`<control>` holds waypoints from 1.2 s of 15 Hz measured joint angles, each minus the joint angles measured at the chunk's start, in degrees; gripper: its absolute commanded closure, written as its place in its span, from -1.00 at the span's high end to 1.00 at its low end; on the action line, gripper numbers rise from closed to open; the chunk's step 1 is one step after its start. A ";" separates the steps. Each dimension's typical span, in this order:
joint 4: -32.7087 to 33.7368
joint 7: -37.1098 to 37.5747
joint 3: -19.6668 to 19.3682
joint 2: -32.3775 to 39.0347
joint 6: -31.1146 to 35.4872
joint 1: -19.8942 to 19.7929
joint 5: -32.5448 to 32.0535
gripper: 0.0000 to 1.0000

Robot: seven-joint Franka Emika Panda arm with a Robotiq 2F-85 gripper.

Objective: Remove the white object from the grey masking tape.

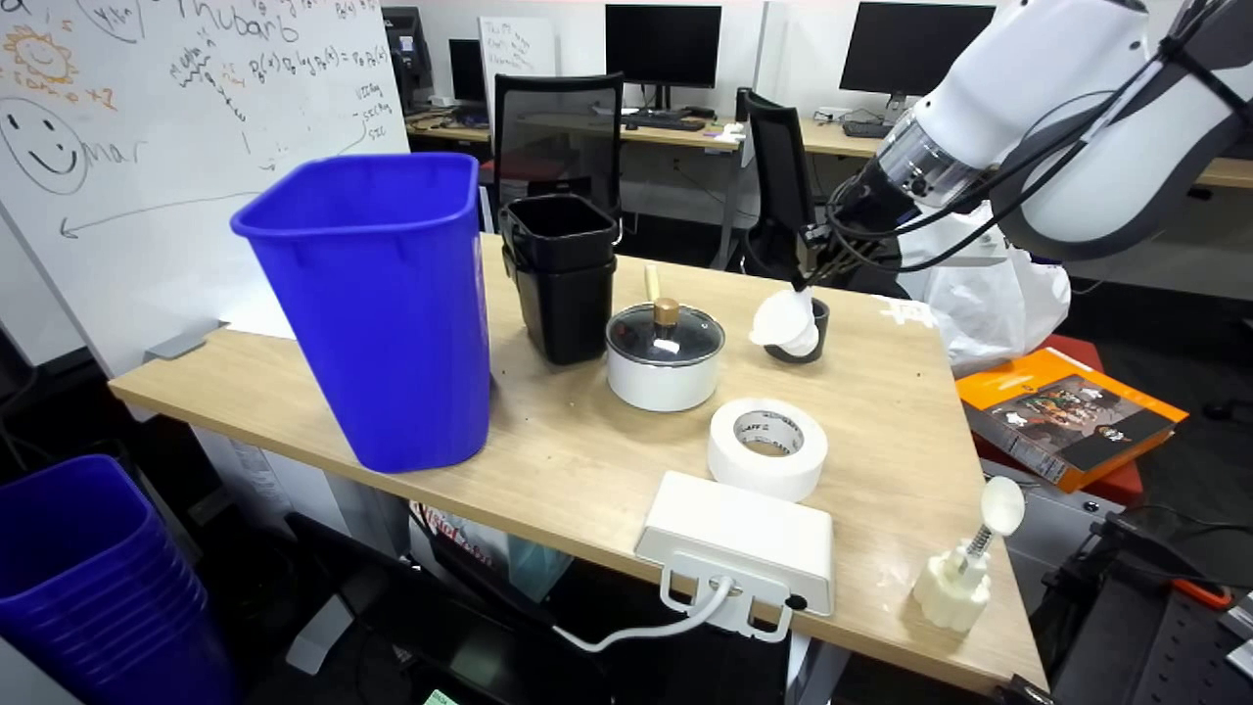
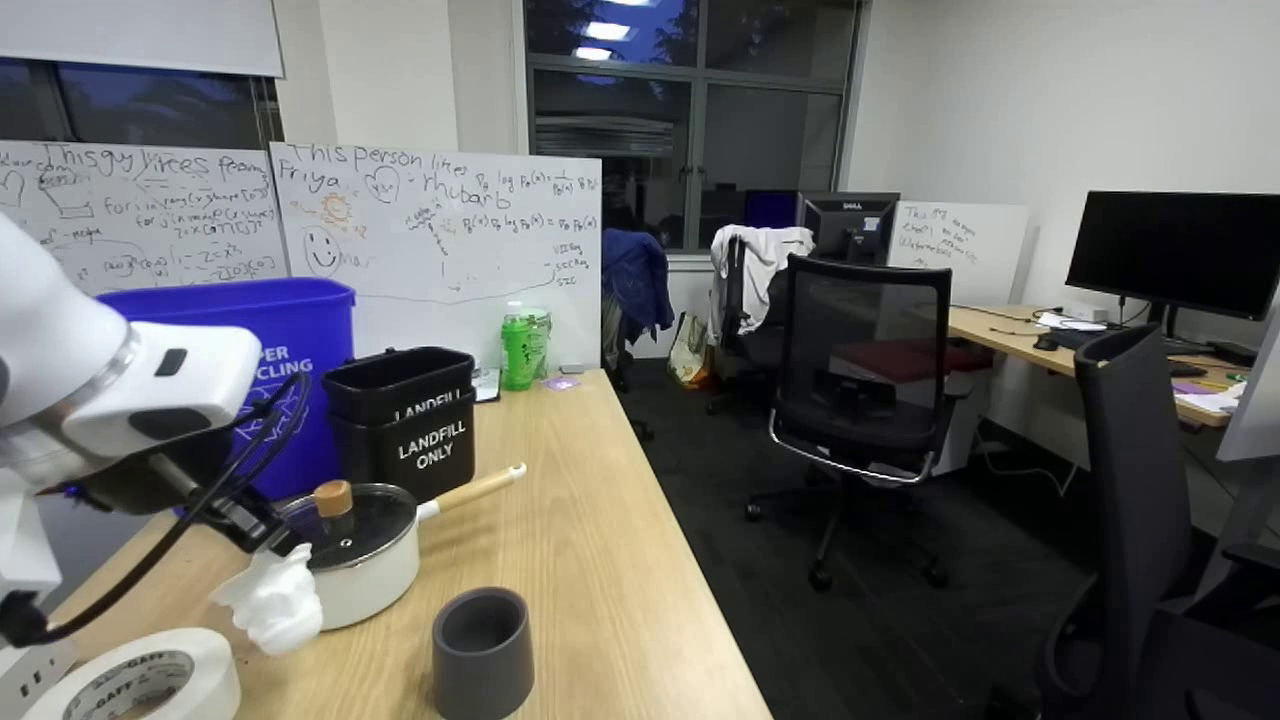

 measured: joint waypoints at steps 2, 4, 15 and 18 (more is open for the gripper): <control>-2.13 0.00 1.35 -0.50 -0.65 -1.96 0.09 -0.99; -4.49 0.00 2.42 -0.62 -1.52 -3.77 0.09 -0.99; -12.36 -0.03 4.98 -0.31 -2.17 -7.81 0.08 -0.99; -12.14 -0.01 4.98 -0.51 -2.01 -7.82 0.08 -0.99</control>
